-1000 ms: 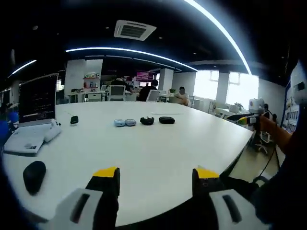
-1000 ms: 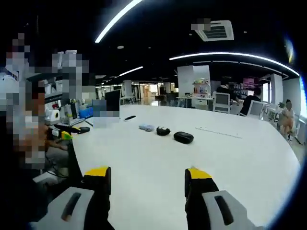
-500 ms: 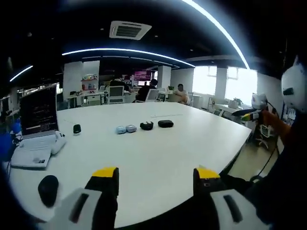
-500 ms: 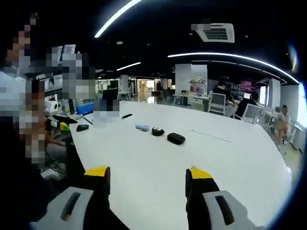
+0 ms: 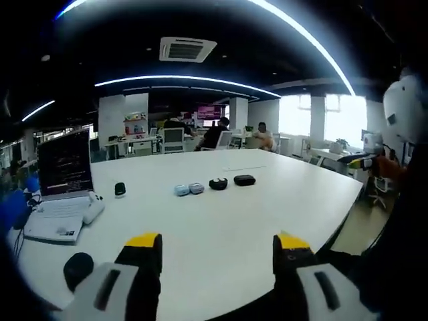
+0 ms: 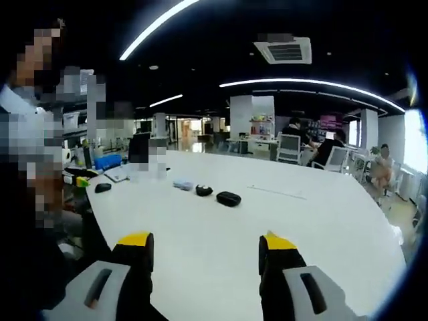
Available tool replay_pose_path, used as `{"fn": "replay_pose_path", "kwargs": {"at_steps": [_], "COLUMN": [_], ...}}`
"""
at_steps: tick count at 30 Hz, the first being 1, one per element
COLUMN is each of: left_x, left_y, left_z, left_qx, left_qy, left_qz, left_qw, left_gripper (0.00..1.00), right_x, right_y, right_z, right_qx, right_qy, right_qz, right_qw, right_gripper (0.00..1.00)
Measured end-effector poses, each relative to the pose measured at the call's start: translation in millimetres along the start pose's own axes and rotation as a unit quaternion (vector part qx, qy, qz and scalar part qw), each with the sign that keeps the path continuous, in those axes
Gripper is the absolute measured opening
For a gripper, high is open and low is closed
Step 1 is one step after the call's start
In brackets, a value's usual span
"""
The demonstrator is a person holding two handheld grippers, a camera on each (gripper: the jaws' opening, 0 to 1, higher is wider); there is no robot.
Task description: Pick up the earbuds from the table and place the earbuds into the earbud case
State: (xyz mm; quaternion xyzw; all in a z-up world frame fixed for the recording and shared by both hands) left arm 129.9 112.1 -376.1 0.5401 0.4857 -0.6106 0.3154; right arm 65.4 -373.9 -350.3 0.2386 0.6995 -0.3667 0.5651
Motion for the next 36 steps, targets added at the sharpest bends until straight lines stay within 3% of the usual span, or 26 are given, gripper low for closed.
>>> {"fn": "replay_pose_path", "kwargs": {"at_steps": [6, 11, 19, 36], "left_x": [7.3, 3.2, 3.5, 4.6], "left_y": [-1, 2, 10, 18], "left_z": [-6.2, -9.6, -9.1, -5.9], "left_qx": [-0.012, -0.013, -0.005, 0.009], "left_qy": [-0.016, -0.016, -0.019, -0.021], "left_qz": [0.002, 0.009, 0.007, 0.004], "left_qw": [0.9998, 0.9998, 0.9998, 0.9997], "left_gripper": [0.67, 0.67, 0.66, 0.65], "right_x": [1.2, 1.3, 10.1, 9.8], "right_y": [-1, 4, 16, 20], "right_z": [0, 0, -3, -7], "right_qx": [0.014, 0.015, 0.008, 0.005], "right_qy": [0.008, 0.012, 0.021, 0.021], "right_qz": [0.023, 0.030, 0.020, 0.015], "right_qw": [0.9996, 0.9994, 0.9995, 0.9997], "right_gripper": [0.62, 0.61, 0.61, 0.61]}}
Point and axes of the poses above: the point that each gripper's makers call its tool centre point, and the gripper's own axes: y roughly forward along the fingers, z roughly to its right, x roughly out of its underside, the point moved 3 cm from there along -y, roughly backward along the fingers, and after that the axes turned 13 degrees about -x, right-handed, at the moved point
